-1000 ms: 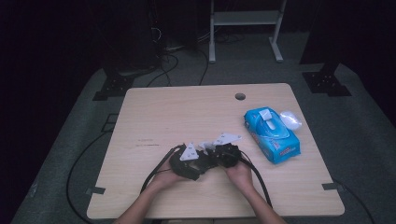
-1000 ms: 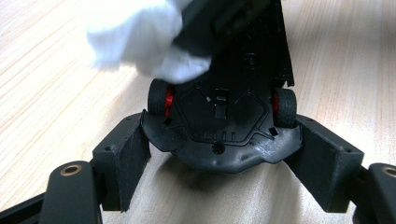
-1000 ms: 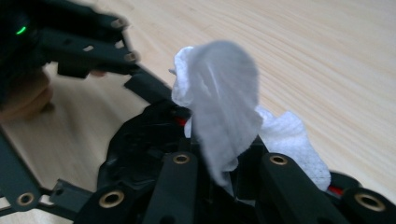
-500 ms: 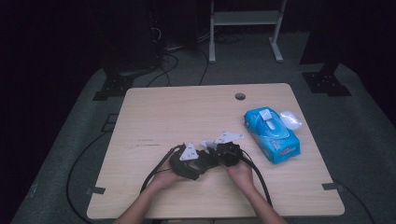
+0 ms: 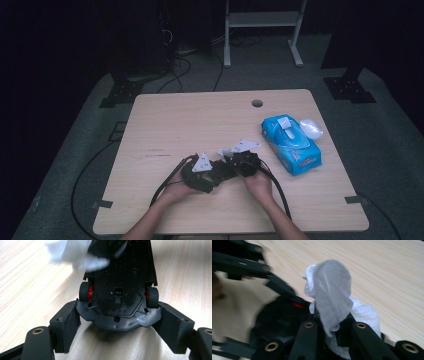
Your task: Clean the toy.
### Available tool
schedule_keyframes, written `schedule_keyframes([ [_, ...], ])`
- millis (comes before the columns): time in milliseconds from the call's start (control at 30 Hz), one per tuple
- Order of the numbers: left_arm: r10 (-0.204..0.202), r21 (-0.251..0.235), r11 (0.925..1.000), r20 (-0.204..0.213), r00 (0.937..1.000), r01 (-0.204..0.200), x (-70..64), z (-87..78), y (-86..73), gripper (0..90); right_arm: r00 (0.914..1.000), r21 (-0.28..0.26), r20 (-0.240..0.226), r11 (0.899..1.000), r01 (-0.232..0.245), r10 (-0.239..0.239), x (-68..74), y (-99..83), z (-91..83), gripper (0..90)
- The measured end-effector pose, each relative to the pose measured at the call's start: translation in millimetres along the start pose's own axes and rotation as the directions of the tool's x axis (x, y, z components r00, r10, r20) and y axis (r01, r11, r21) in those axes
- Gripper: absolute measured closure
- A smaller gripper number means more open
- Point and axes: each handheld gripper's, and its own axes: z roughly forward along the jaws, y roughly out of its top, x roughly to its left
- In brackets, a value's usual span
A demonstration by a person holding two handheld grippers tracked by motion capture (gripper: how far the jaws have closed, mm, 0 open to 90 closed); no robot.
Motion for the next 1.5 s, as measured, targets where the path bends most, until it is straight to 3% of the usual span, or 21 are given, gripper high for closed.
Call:
schedule_keyframes([
  [100, 0.003, -0.004, 1.0000, 0.001, 1.0000, -0.003, 0.1, 0.4, -0.3, 24.0, 0.9992, -0.002, -0.003, 0.999, -0.039, 0.039, -7.7, -4.3, -5.2, 80.9],
  [233, 0.003, 0.000, 1.0000, -0.002, 1.0000, -0.003, -0.3, 0.3, 0.1, 24.0, 0.9993, -0.002, -0.034, 1.000, 0.019, -0.019, 6.6, -4.8, -5.7, 81.1],
  [367, 0.004, 0.000, 1.0000, -0.002, 1.0000, -0.004, -0.4, 0.0, -0.1, 24.0, 0.9942, -0.003, -0.097, 0.999, 0.045, -0.045, 18.7, -2.1, -1.7, 80.9],
  [433, 0.002, 0.000, 1.0000, -0.003, 1.0000, -0.002, -0.5, 0.0, -0.1, 24.0, 0.9951, 0.000, -0.089, 0.999, 0.041, -0.041, 14.8, -2.5, -2.7, 80.9],
  [533, 0.002, -0.002, 1.0000, 0.001, 1.0000, -0.002, 0.1, 0.2, -0.2, 24.0, 0.9987, 0.009, -0.052, 1.000, -0.001, 0.001, 3.2, -6.0, -8.0, 81.1],
  [600, 0.002, -0.005, 1.0000, 0.001, 1.0000, -0.002, 0.1, 0.6, -0.3, 24.0, 0.9979, 0.011, -0.064, 1.000, -0.015, 0.015, 2.2, -8.5, -10.7, 81.1],
  [733, 0.000, 0.004, 1.0000, -0.004, 1.0000, 0.000, -0.5, 0.8, -0.1, 24.0, 0.9912, 0.012, -0.129, 0.999, 0.030, -0.028, 21.3, -6.5, -7.1, 81.1],
  [833, 0.008, 0.014, 0.9999, -0.008, 0.9999, -0.008, -0.9, 1.0, -0.4, 24.0, 0.9799, 0.008, -0.189, 0.998, 0.067, -0.065, 37.3, -4.8, -2.5, 80.9],
  [900, 0.004, 0.009, 1.0000, -0.006, 1.0000, -0.004, -0.8, 0.9, -0.6, 24.0, 0.9769, 0.012, -0.179, 0.993, 0.120, -0.116, 42.2, -3.5, -2.0, 80.9],
  [1033, 0.001, 0.001, 1.0000, -0.005, 1.0000, -0.001, -0.3, 0.2, -0.3, 24.0, 0.9879, 0.012, -0.129, 0.996, 0.089, -0.086, 30.1, -4.5, -7.7, 81.0],
  [1133, 0.004, 0.002, 1.0000, -0.006, 1.0000, -0.004, 0.1, 0.5, -0.1, 24.0, 0.9862, 0.013, -0.154, 0.998, 0.064, -0.061, 31.5, -7.8, -9.7, 81.0],
  [1233, 0.005, 0.012, 0.9999, -0.011, 0.9999, -0.005, -0.4, 1.1, -0.3, 24.0, 0.9779, 0.005, -0.194, 0.997, 0.081, -0.078, 40.9, -7.7, -5.6, 80.9],
  [1367, -0.004, 0.010, 0.9999, -0.013, 0.9999, 0.004, -0.9, 1.0, 0.6, 24.0, 0.9807, -0.007, -0.191, 0.999, 0.040, -0.040, 39.7, -3.4, 2.6, 81.0],
  [1500, -0.008, 0.010, 0.9999, -0.015, 0.9999, 0.008, 0.5, 0.7, -0.4, 24.0, 0.9897, -0.010, -0.143, 1.000, 0.012, -0.014, 29.5, 2.9, 8.4, 81.1],
])
